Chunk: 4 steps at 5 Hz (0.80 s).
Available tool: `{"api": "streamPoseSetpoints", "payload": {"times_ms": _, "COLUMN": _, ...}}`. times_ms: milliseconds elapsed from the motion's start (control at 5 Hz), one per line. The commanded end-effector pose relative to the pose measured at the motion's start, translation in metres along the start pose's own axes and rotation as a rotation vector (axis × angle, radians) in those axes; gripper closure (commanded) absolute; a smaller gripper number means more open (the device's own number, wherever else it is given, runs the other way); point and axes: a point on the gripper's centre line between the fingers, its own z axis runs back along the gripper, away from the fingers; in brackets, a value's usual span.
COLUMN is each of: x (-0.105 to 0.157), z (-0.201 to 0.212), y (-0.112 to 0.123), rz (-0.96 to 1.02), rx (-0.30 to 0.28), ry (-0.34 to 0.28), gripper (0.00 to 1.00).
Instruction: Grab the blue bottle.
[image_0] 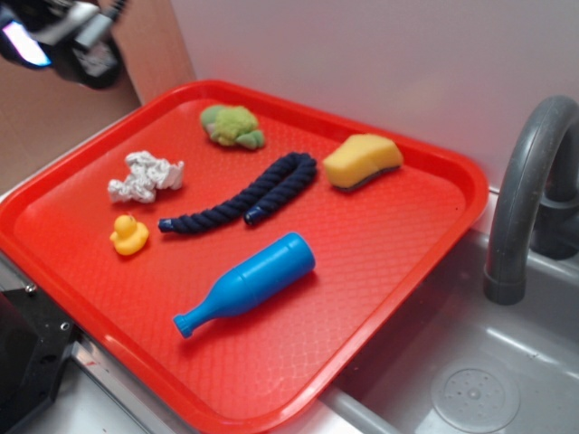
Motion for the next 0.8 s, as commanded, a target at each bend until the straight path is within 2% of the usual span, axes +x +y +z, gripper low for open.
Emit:
{"api": "streamPoseSetpoints", "payload": {"times_ms": 0, "x": -0.001, "z": -0.063, "y": -0.014, "rz": -0.096, "rx": 0.103, "ry": -0.076, "gripper": 0.0}}
{"api": "streamPoseSetpoints", "payload": {"times_ms": 200, "x": -0.003, "z": -0.098, "y": -0.012, "rz": -0.129, "rx": 0.142, "ry": -0.065, "gripper": 0.0}}
{"api": "streamPoseSetpoints", "payload": {"times_ms": 400, "x": -0.004, "z": -0.124, "y": -0.012, "rz": -0.122, "rx": 0.117, "ry": -0.034, "gripper": 0.0}}
{"api": "streamPoseSetpoints", "payload": {"times_ms": 600, "x": -0.004, "z": -0.148, "y": -0.026, "rz": -0.069, "rx": 0.067, "ry": -0.038, "gripper": 0.0}}
